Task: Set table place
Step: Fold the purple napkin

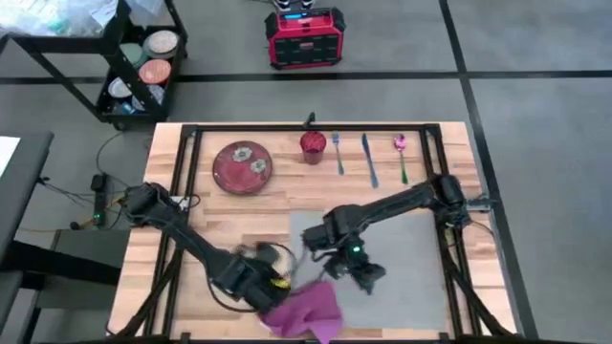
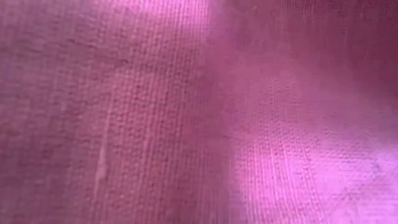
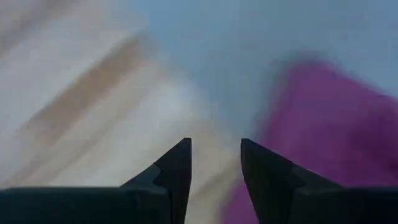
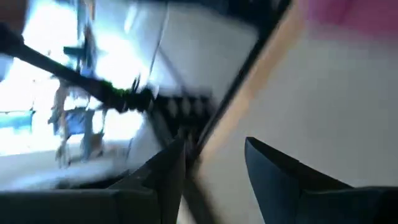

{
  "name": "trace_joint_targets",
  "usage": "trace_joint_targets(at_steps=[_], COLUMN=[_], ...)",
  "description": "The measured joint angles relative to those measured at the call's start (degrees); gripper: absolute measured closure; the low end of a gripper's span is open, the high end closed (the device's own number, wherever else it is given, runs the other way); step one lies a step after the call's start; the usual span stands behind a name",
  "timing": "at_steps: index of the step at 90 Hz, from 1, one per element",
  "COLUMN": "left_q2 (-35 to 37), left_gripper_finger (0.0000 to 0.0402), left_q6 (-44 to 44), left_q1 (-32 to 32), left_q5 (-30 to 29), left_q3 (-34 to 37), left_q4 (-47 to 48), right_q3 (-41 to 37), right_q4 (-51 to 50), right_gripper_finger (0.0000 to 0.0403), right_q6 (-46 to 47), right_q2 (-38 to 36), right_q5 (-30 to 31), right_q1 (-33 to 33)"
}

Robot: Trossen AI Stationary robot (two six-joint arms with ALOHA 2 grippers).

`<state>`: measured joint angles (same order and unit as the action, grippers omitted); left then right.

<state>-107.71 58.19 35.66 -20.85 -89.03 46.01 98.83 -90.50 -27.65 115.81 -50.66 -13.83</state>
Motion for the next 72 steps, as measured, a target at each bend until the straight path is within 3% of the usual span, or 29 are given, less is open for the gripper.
trace_joint_targets(at_steps=[4, 10, 18, 23, 28, 34, 39, 43, 51, 65, 72], left_q2=[-1.2, -2.3, -2.6, -2.4, -1.7, -0.9, -0.7, -0.3, 1.0, 2.5, 1.9], left_gripper_finger=[0.0283, 0.0283, 0.0283, 0.0286, 0.0292, 0.0303, 0.0312, 0.0318, 0.0328, 0.0333, 0.0334], left_q6=[-7.7, -10.6, -16.4, -22.4, -29.2, -37.1, -40.6, -41.1, -41.7, -46.0, -47.6], left_q1=[-0.7, -1.6, -2.8, -3.3, -3.6, -3.7, -3.8, -4.0, -4.9, -6.3, -7.2], left_q5=[3.0, 4.8, 5.7, 6.9, 13.3, 26.1, 34.7, 37.8, 38.2, 30.3, 31.8], left_q3=[0.0, 0.0, 0.6, 1.0, 1.2, 1.1, 0.9, 0.9, 1.0, 0.9, 2.1], left_q4=[-2.5, -0.2, 2.8, -0.5, -6.6, -14.0, -15.7, -15.1, -13.8, -14.4, -14.3], right_q3=[-0.9, -4.1, -6.5, -8.4, -9.5, -10.3, -10.8, -11.3, -12.2, -12.5, -12.5], right_q4=[0.6, 1.2, 0.4, 1.2, 3.1, 3.9, 3.8, 4.4, 5.5, 6.6, 7.8], right_gripper_finger=[0.0251, 0.0251, 0.0252, 0.0252, 0.0254, 0.0255, 0.0255, 0.0255, 0.0255, 0.0255, 0.0255], right_q6=[0.8, 3.3, 6.6, 11.3, 14.8, 18.6, 22.0, 25.0, 31.2, 39.1, 40.8], right_q2=[-2.1, -7.6, -15.0, -19.3, -23.1, -27.6, -31.4, -34.0, -37.8, -42.4, -43.5], right_q5=[3.4, 7.3, 7.8, 8.7, 10.7, 14.4, 16.7, 18.4, 21.9, 27.7, 28.7], right_q1=[0.1, 0.2, 0.7, 0.8, 0.8, 0.8, 0.8, 0.8, 0.8, 0.0, -0.1])
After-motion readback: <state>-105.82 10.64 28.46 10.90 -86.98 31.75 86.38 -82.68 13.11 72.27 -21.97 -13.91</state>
